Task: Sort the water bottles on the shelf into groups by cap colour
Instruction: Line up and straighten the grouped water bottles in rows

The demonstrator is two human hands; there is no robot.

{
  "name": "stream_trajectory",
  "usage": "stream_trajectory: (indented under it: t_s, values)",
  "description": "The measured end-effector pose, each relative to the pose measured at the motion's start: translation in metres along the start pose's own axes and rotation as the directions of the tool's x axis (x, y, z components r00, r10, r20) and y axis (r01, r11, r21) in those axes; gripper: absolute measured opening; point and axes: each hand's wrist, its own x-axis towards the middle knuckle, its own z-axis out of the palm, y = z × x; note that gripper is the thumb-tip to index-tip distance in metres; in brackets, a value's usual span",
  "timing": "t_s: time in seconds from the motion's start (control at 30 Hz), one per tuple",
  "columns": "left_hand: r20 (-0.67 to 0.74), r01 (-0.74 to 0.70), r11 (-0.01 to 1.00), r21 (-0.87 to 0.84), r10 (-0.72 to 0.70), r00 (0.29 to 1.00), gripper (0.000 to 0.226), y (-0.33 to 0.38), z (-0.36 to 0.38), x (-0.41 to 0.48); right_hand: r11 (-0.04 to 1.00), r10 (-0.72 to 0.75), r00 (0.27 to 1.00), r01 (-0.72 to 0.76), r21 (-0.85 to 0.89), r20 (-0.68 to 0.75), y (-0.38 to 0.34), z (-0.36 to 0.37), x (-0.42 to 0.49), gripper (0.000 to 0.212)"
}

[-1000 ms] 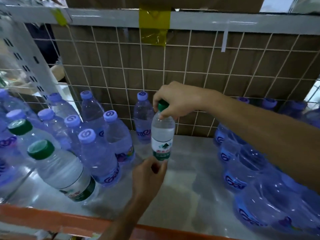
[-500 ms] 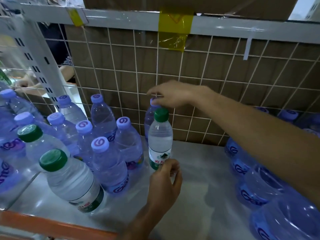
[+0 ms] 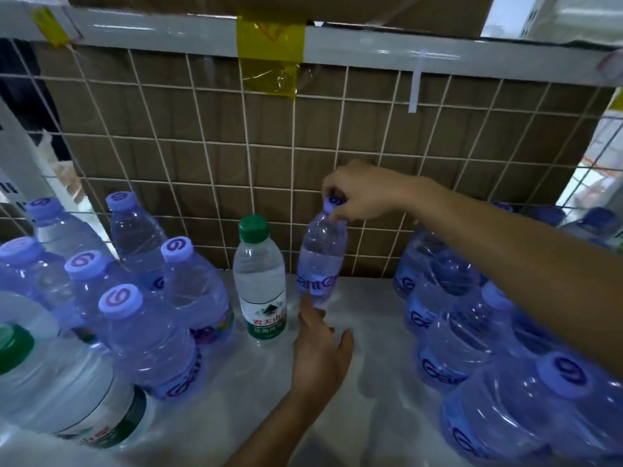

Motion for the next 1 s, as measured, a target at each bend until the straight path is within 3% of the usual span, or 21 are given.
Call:
stream_trajectory:
  t_s: [0.1,0.17,0.27,0.37,0.5,0.8,0.9,1.0]
  values:
    - [-0.017,0.103,0.994,-0.046,-0.104,0.994,0.090,0.007,0.015,0.024,0.996,0.051,0.999,-0.051,-0.072,-0.006,0.021,-0.002,-0.020,0.031]
    - [0.024,0.132,0.991,0.027,-0.133,0.991,0.082,0.012,0.026,0.041,0.991,0.099,0.995,-0.099,-0.085,-0.003,0.033,-0.004,-0.031,0.035]
    - [0.060,0.058,0.996,0.071,-0.063,0.996,0.057,0.021,0.044,0.057,0.986,0.149,0.989,-0.148,-0.078,0.011,0.047,-0.006,-0.048,0.039]
    - [0.047,0.017,0.999,0.052,-0.019,0.999,0.047,0.025,0.056,0.064,0.985,0.168,0.986,-0.167,-0.036,0.023,0.055,-0.004,-0.057,0.037]
    - [0.017,-0.015,1.000,0.003,0.015,1.000,0.047,0.027,0.058,0.067,0.988,0.153,0.988,-0.154,-0.026,-0.011,0.057,-0.001,-0.060,0.036]
    - [0.027,0.053,0.999,0.002,-0.053,0.998,0.059,0.036,0.050,0.066,0.980,0.173,0.983,-0.178,-0.088,-0.057,0.043,-0.002,-0.070,0.040]
    - [0.008,0.057,0.998,0.015,-0.058,0.998,0.055,0.036,0.040,0.052,0.987,0.101,0.982,-0.120,-0.110,-0.162,0.023,-0.016,-0.079,0.045]
    - [-0.034,-0.029,0.998,0.058,0.031,0.999,0.036,0.036,0.015,0.028,0.998,-0.060,0.968,0.061,-0.005,-0.242,-0.017,-0.034,-0.083,0.037]
